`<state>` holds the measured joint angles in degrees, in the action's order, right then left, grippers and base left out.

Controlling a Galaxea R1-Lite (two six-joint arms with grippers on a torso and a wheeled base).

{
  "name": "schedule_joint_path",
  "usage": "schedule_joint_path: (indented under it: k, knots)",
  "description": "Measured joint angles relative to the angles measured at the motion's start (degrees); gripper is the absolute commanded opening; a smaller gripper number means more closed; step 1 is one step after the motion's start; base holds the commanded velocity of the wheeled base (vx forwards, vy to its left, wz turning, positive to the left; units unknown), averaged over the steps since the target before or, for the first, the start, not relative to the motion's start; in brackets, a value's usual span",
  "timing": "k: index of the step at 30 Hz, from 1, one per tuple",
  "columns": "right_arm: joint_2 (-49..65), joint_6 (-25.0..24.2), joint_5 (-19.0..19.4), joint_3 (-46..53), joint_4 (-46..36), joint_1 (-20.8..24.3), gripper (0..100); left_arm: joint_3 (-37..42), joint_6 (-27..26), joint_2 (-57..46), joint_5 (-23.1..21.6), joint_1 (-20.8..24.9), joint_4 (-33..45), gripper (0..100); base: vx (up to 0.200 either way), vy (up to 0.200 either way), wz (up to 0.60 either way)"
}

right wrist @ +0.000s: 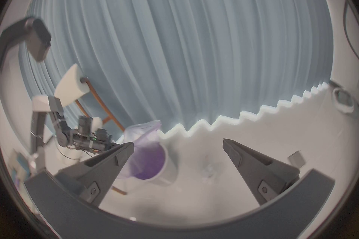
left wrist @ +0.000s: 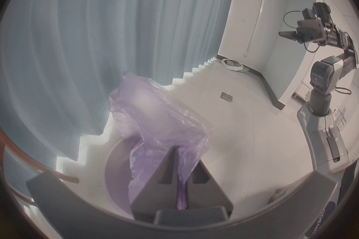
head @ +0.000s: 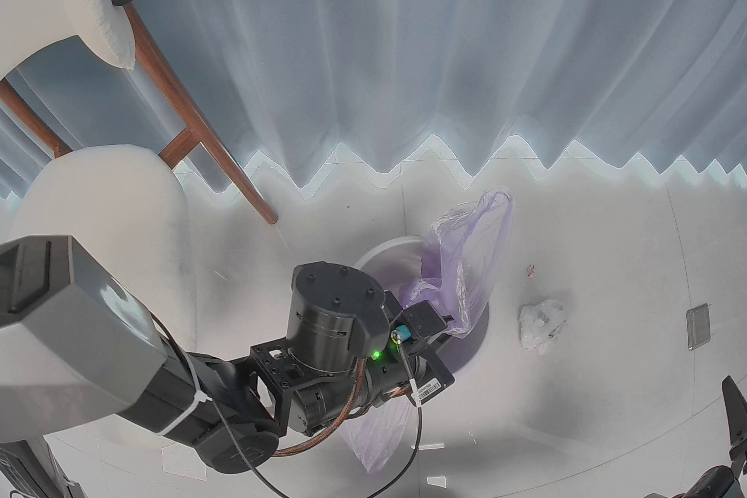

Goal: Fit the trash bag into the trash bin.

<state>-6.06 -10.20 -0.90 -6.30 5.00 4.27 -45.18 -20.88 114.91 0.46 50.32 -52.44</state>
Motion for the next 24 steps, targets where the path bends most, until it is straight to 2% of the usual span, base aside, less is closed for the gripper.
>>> schedule_joint_path:
  k: [6,11,19,24]
  knots:
    - [-13.04,-12.0,2.45,-3.97,0.9,9.01,100,-0.38,0.37,-0.05,0.07,-0.52,-0.02,0,0.0,0.0,0.0]
    - [-26.27,-22.25,7.03,-7.25,0.61,14.82,100,-0.74,1.32,-0.27,0.09,-0.79,0.0,0,0.0,0.0,0.0]
    - [-45.09,-34.63,13.51,-14.58,0.99,19.85,100,-1.01,2.61,-1.05,0.2,-1.04,-0.02,0,0.0,0.0,0.0]
    - [-55.35,-37.85,14.71,-18.81,5.21,21.36,100,-1.01,2.9,-1.4,0.18,-1.12,-0.02,0,0.0,0.0,0.0]
